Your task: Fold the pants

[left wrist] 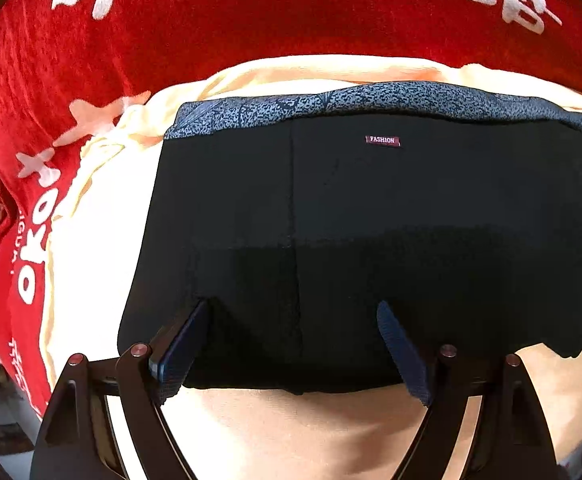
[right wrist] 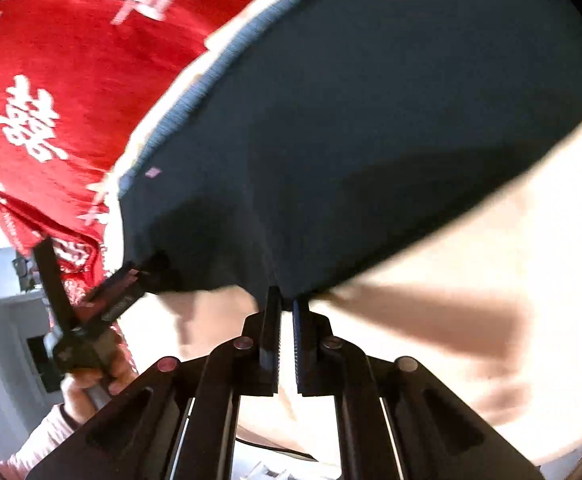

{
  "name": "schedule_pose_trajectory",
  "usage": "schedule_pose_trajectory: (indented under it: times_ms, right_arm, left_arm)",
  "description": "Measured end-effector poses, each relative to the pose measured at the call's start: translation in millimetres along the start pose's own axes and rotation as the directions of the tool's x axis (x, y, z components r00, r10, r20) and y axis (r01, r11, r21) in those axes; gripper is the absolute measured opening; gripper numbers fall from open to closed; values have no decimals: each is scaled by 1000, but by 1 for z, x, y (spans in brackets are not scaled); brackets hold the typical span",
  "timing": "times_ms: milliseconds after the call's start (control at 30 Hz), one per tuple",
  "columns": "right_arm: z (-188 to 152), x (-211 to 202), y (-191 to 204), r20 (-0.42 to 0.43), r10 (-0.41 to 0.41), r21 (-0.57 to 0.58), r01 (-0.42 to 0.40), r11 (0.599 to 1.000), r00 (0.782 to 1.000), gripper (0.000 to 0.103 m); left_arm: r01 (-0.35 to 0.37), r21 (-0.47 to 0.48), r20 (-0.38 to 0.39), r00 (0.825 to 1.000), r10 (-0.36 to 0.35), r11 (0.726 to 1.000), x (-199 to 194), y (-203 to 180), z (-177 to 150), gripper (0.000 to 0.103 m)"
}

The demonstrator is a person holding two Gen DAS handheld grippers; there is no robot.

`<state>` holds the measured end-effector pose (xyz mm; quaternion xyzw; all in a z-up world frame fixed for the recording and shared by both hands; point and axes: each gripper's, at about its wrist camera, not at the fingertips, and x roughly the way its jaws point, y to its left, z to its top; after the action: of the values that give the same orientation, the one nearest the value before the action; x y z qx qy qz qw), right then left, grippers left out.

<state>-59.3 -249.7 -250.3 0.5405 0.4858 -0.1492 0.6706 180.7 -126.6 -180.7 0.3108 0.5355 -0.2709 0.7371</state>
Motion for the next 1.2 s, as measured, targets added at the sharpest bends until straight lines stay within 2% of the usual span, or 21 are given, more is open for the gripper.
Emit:
schedule_pose_trajectory:
  times_ms: [67,133,200,267,333,400,500,533,567,600,633,700,767,833,933,967,1000,1033,1067,1133,1200]
  right_arm:
    - [-8,4,-5,-36,-43,1,43,999,998,0]
    - [-15,-7,-5,-56,-29,-5,29,1000,998,2]
    - [-11,-30,5,-7,-81,-97,80,992,997,6]
    - [1,-48,11,44,-122,-159,127,979,992,8]
    - [24,-66,15,95,-176,-201,192,961,980,8]
    - [53,-78,14,155,-239,-208,268,941,959,8]
    - [80,-75,0,150,-328,-196,353,915,933,8]
    - [80,-70,-7,132,-363,-189,383,904,922,8]
    - [78,-66,-13,113,-373,-185,389,903,921,8]
    - [70,-67,-19,133,-350,-179,370,912,927,8]
    - [63,-70,-22,151,-337,-178,361,916,929,8]
    - [51,-67,-28,113,-347,-168,362,917,931,8]
    - [41,-61,-38,24,-362,-133,362,923,932,8]
    - [33,-75,-38,31,-327,-122,329,937,944,8]
    - [40,-114,-23,110,-290,-192,307,932,951,10]
    - [48,-127,-19,133,-281,-215,304,928,951,20]
    - [65,-146,-14,162,-272,-234,305,923,949,38]
    - [80,-158,-9,184,-269,-239,308,921,945,48]
    - [97,-171,-6,216,-264,-241,313,919,940,52]
    - [136,-194,-7,257,-270,-249,334,909,928,50]
    - [179,-198,-14,256,-314,-243,375,895,914,39]
  left_arm:
    - [-1,-11,-3,1000,1,1000,-2,-1,0,87]
    - [-18,-10,-25,1000,17,1000,-12,-12,0,87]
    - [13,-27,-32,999,-14,1000,-19,-20,2,87]
    - [91,-49,-3,996,-92,995,-33,-34,7,87]
    - [162,-29,14,987,-162,986,-42,-63,13,87]
    - [206,-7,23,978,-206,979,-43,-89,20,87]
    - [259,15,-3,966,-259,966,-32,-136,24,87]
    - [257,22,-27,966,-256,966,-25,-148,20,87]
    - [246,32,-50,969,-244,969,-20,-156,15,87]
    - [226,42,-57,973,-224,973,-17,-162,8,87]
    - [214,44,-11,977,-213,976,-22,-162,-2,87]
    - [213,69,-19,977,-212,975,-25,-162,-8,87]
    - [206,89,-41,978,-203,974,-31,-164,-9,87]
    - [197,102,-50,980,-192,975,-39,-161,-5,87]
    - [226,94,-4,974,-226,970,-71,-151,14,87]
    - [228,98,17,973,-231,969,-85,-155,18,87]
    - [226,105,48,972,-232,969,-97,-155,28,87]
    - [221,107,66,971,-229,969,-104,-157,36,87]
    - [212,100,89,971,-221,972,-113,-160,51,87]
    - [207,71,96,972,-214,976,-114,-157,78,87]
    - [204,25,89,975,-205,979,-106,-169,98,87]
